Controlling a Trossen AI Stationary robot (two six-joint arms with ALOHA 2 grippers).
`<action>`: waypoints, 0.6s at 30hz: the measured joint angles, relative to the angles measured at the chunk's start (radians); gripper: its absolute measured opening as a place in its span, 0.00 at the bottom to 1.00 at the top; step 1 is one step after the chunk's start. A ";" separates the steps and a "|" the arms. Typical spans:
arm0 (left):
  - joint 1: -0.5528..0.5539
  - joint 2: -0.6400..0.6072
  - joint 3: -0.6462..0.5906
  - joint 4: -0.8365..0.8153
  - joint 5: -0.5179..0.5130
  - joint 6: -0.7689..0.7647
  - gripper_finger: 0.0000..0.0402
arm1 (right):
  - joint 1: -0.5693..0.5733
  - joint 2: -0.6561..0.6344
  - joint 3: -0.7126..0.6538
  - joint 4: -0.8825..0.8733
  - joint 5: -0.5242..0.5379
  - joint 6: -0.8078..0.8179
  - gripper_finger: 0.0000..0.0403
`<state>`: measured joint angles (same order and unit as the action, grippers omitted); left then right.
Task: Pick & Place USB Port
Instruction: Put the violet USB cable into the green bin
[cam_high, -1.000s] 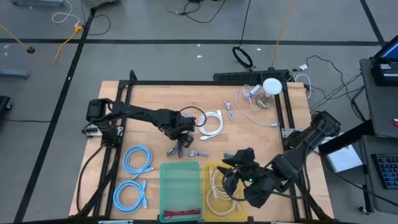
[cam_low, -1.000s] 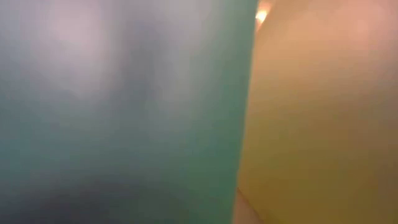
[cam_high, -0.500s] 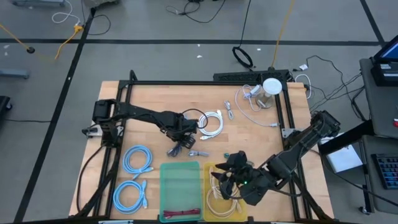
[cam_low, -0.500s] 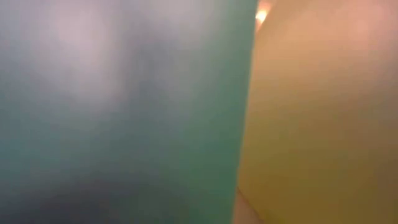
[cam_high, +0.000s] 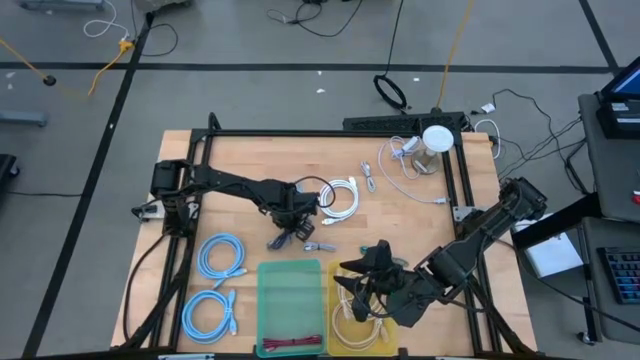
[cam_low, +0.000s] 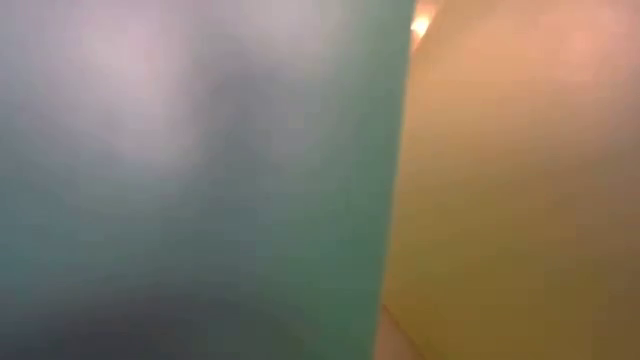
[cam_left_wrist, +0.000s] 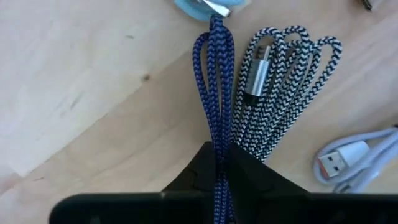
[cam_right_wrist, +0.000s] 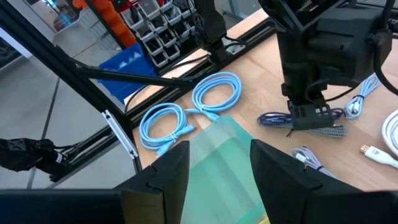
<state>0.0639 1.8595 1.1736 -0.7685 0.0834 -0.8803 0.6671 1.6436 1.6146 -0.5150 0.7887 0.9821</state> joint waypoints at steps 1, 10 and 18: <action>0.000 0.000 0.000 -0.004 0.007 0.004 0.05 | 0.000 0.000 0.000 0.001 0.000 0.000 0.41; -0.021 -0.156 -0.001 -0.129 -0.024 0.054 0.03 | -0.005 0.000 0.000 0.003 -0.003 0.000 0.41; -0.119 -0.421 0.000 -0.114 0.026 0.110 0.03 | -0.033 -0.018 0.000 -0.042 -0.005 -0.008 0.41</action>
<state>-0.0554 1.4384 1.1732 -0.8820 0.1095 -0.7705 0.6340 1.6255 1.6150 -0.5574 0.7841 0.9743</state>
